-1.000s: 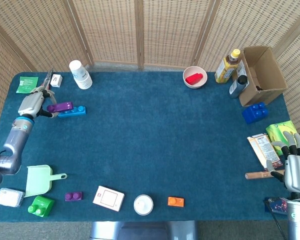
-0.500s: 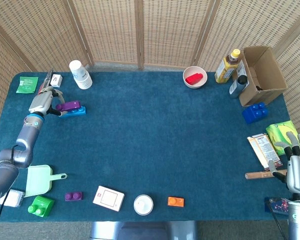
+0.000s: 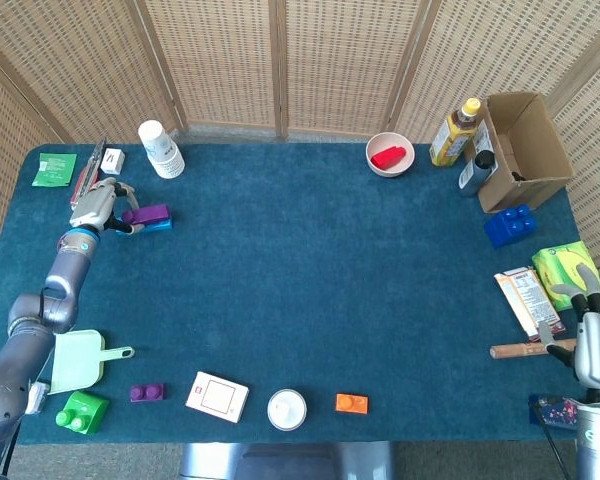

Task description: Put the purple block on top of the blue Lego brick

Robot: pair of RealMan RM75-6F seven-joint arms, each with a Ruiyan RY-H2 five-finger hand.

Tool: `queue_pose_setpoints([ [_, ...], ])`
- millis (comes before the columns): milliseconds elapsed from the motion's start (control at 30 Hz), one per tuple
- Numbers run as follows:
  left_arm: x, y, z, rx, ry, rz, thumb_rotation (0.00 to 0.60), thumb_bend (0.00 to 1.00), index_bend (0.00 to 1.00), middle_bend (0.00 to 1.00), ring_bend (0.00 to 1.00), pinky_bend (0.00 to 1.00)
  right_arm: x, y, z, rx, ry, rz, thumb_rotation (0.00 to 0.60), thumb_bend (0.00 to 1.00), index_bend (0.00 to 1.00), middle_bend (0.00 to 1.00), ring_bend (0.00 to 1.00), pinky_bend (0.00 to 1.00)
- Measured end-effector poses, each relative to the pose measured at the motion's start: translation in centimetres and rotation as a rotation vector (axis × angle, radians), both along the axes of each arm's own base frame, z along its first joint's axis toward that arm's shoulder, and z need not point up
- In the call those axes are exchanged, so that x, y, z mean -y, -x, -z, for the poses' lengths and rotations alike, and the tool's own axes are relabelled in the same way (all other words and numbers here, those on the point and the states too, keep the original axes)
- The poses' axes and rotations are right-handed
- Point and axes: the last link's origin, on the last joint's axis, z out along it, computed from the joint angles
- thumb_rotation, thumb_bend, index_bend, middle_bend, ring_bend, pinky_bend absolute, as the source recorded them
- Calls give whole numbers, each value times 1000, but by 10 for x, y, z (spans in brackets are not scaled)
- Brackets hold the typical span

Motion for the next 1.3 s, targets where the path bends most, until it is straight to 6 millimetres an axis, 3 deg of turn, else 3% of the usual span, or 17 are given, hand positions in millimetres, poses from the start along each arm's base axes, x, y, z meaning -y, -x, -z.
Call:
queue_pose_setpoints([
  [600, -7, -6, 1, 5, 5, -5, 600, 369, 593, 231, 37, 0, 0, -1, -1, -10, 11, 13, 600, 287, 324, 135, 0, 0],
  [1300, -8, -1, -4, -36, 17, -28, 600, 369, 593, 222, 27, 0, 1, 0, 1, -12, 16, 22, 600, 287, 323, 135, 0, 0],
])
